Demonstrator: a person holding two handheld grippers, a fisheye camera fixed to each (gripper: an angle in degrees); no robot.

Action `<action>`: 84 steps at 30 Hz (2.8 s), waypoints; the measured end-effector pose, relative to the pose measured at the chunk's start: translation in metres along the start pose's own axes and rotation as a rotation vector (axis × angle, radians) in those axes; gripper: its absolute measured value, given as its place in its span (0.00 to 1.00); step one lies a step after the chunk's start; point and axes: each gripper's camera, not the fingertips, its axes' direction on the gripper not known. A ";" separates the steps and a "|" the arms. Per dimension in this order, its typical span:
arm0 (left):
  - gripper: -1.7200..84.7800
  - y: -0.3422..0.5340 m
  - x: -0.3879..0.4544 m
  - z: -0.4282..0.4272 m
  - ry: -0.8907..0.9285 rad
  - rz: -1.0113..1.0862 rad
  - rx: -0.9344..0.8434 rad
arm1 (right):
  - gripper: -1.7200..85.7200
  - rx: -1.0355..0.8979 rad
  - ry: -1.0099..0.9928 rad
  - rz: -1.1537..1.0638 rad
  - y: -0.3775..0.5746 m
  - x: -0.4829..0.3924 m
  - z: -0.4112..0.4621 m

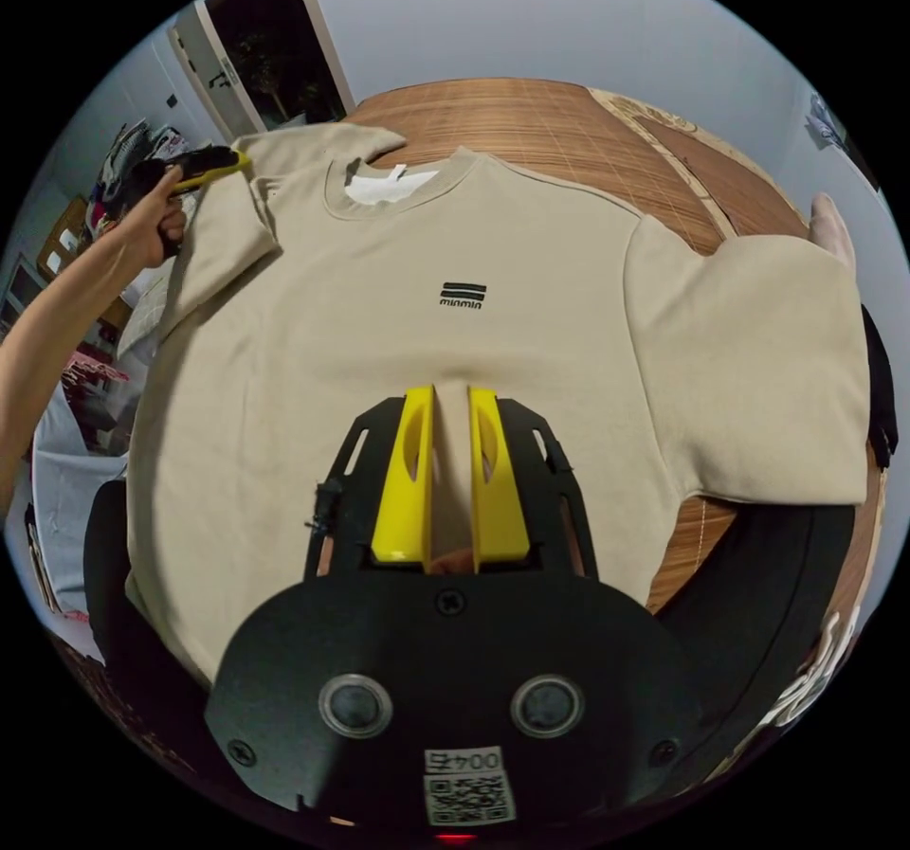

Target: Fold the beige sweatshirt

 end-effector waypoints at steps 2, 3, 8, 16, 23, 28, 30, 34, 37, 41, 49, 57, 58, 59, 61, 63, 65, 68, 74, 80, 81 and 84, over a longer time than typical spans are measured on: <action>0.06 0.011 0.002 -0.038 -0.051 0.007 0.100 | 0.09 0.002 -0.004 0.003 0.000 0.001 0.000; 0.05 0.021 -0.001 -0.066 -0.104 -0.001 0.168 | 0.09 0.003 -0.005 0.004 0.001 0.002 0.000; 0.05 0.060 -0.064 -0.145 -0.360 -0.148 0.308 | 0.10 0.003 -0.002 -0.009 0.001 0.001 0.000; 0.05 0.119 -0.191 -0.144 -0.267 -0.467 0.106 | 0.10 0.003 0.002 -0.010 0.000 0.003 0.000; 0.07 0.129 -0.104 -0.112 -0.154 -0.150 0.112 | 0.10 0.003 0.007 -0.011 0.001 0.002 0.000; 0.09 0.149 0.015 -0.031 -0.211 0.233 -0.024 | 0.10 0.009 0.009 -0.015 0.003 0.001 -0.001; 0.10 0.158 0.047 0.007 -0.359 0.330 -0.066 | 0.10 0.013 0.009 -0.018 0.004 0.000 -0.001; 0.11 0.160 0.042 0.063 -0.531 0.305 -0.197 | 0.11 0.016 0.008 -0.032 0.006 -0.003 0.000; 0.11 0.169 0.010 0.066 -0.373 0.147 -0.137 | 0.13 0.016 0.019 -0.068 0.008 -0.011 0.000; 0.10 0.183 -0.033 0.068 -0.127 -0.009 -0.100 | 0.14 0.017 0.058 -0.111 0.012 -0.022 0.002; 0.13 0.188 0.009 0.066 -0.160 0.130 -0.129 | 0.15 0.062 0.080 -0.141 0.022 -0.030 0.002; 0.23 0.278 0.123 0.086 -0.063 0.360 -0.116 | 0.15 0.066 0.085 -0.149 0.028 -0.035 0.000; 0.23 0.284 0.123 0.096 -0.075 0.364 -0.141 | 0.15 0.068 0.086 -0.151 0.028 -0.036 0.000; 0.25 0.288 0.130 0.108 -0.108 0.390 -0.186 | 0.15 0.072 0.087 -0.155 0.030 -0.037 -0.001; 0.26 0.294 0.143 0.118 -0.185 0.431 -0.189 | 0.15 0.073 0.091 -0.161 0.031 -0.040 -0.002; 0.26 0.302 0.149 0.124 -0.210 0.449 -0.161 | 0.15 0.078 0.106 -0.165 0.030 -0.044 -0.007; 0.26 0.303 0.147 0.130 -0.194 0.436 -0.166 | 0.18 0.190 0.081 -0.177 0.032 -0.046 -0.020; 0.26 0.306 0.148 0.139 -0.191 0.438 -0.166 | 0.25 0.205 0.138 -0.165 0.033 -0.046 -0.016; 0.26 0.310 0.150 0.155 -0.192 0.439 -0.161 | 0.27 0.131 0.213 -0.155 0.036 -0.054 -0.003; 0.26 0.309 0.149 0.170 -0.190 0.439 -0.156 | 0.29 0.132 0.247 -0.109 0.038 -0.052 -0.004; 0.26 0.309 0.149 0.173 -0.189 0.439 -0.154 | 0.29 0.120 0.224 -0.100 0.037 -0.048 -0.003; 0.26 0.306 0.148 0.180 -0.189 0.439 -0.154 | 0.29 0.093 0.139 -0.075 0.035 -0.035 -0.001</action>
